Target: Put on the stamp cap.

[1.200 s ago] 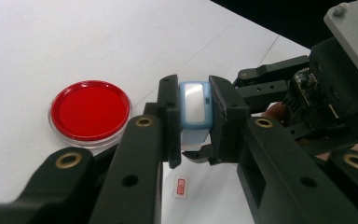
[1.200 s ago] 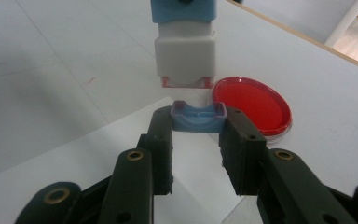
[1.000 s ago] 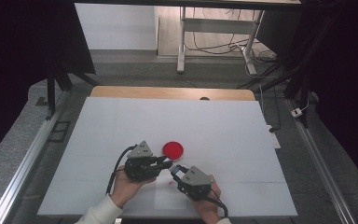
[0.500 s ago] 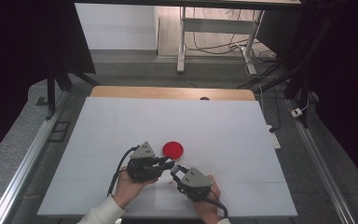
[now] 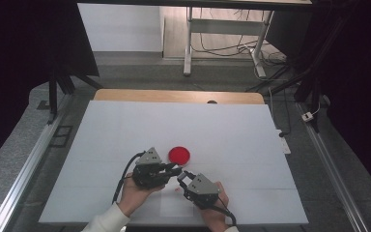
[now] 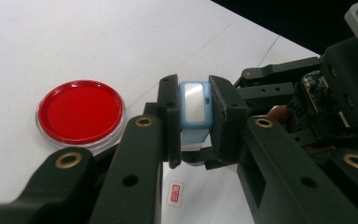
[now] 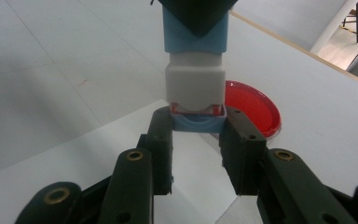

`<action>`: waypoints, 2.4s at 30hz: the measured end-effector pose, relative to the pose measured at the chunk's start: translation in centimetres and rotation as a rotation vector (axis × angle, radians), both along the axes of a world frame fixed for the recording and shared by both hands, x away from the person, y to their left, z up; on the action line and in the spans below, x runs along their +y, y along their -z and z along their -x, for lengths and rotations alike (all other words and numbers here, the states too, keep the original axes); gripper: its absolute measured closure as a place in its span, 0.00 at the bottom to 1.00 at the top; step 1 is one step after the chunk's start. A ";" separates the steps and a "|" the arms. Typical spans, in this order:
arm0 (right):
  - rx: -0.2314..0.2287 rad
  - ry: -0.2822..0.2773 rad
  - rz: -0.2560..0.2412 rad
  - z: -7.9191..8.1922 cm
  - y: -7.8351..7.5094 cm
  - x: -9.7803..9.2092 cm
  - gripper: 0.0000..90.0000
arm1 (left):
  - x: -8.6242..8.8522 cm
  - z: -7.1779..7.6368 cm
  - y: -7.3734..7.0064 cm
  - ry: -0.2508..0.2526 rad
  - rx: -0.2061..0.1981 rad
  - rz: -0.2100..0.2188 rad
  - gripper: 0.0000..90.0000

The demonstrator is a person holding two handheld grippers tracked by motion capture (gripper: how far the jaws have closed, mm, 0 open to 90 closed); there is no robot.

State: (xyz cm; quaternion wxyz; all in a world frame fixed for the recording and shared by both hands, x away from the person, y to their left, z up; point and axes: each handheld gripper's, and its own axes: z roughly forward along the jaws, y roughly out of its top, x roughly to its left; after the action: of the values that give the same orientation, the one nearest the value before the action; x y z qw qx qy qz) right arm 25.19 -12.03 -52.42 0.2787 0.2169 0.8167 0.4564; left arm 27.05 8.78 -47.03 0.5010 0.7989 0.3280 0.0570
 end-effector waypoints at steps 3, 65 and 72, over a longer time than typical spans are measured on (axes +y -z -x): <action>0.000 0.003 0.003 0.0 0.1 0.0 0.72 | -0.1 0.0 0.1 -0.005 -0.003 -0.001 0.84; -0.032 0.023 -0.001 0.5 0.0 -0.1 0.72 | -0.3 -0.2 0.9 -0.004 0.054 0.056 0.84; -0.039 0.018 0.008 0.6 -0.1 0.0 0.72 | -0.3 -0.3 1.2 0.003 0.068 0.055 0.84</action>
State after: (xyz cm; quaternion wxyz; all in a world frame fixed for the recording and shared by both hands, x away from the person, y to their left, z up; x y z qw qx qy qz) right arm 24.59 -12.03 -52.33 0.2996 0.2144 0.8110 0.4545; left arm 27.35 8.45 -48.19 0.5114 0.7868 0.3450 0.0201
